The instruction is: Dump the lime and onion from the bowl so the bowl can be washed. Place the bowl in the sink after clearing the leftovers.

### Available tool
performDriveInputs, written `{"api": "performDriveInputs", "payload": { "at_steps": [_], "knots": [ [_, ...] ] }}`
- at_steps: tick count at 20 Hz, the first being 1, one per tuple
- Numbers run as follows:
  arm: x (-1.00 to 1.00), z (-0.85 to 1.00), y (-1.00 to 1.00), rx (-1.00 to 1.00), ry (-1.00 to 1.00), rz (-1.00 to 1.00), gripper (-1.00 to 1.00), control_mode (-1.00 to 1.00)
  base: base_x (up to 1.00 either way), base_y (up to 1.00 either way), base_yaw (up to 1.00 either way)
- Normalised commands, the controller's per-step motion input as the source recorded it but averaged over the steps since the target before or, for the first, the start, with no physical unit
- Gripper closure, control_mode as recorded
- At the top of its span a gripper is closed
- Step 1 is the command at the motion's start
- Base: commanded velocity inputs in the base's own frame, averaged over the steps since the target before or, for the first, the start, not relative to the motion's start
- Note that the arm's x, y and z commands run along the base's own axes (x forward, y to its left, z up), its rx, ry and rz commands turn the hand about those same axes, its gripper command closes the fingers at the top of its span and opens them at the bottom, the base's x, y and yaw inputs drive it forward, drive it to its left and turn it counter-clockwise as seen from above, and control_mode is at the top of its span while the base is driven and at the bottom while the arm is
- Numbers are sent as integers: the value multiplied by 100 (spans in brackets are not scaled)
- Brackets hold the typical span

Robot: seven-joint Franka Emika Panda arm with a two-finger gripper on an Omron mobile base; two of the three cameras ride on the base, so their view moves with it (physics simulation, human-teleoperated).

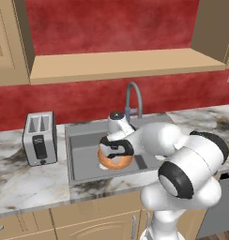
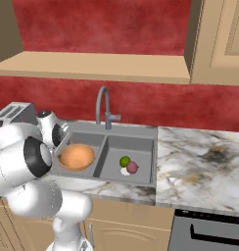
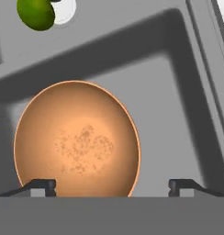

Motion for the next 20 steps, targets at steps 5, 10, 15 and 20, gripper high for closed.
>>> {"api": "performDriveInputs", "payload": {
  "at_steps": [5,10,15,20],
  "knots": [
    [-76,97,0,0,-27,-1,-100,-100,0,0,0],
    [-100,100,0,0,-37,0,-100,-100,0,0,0],
    [-100,100,-2,0,-34,-3,-100,-100,0,0,0],
    [-91,100,-49,9,-30,0,-100,-100,0,0,0]
  ]
}}
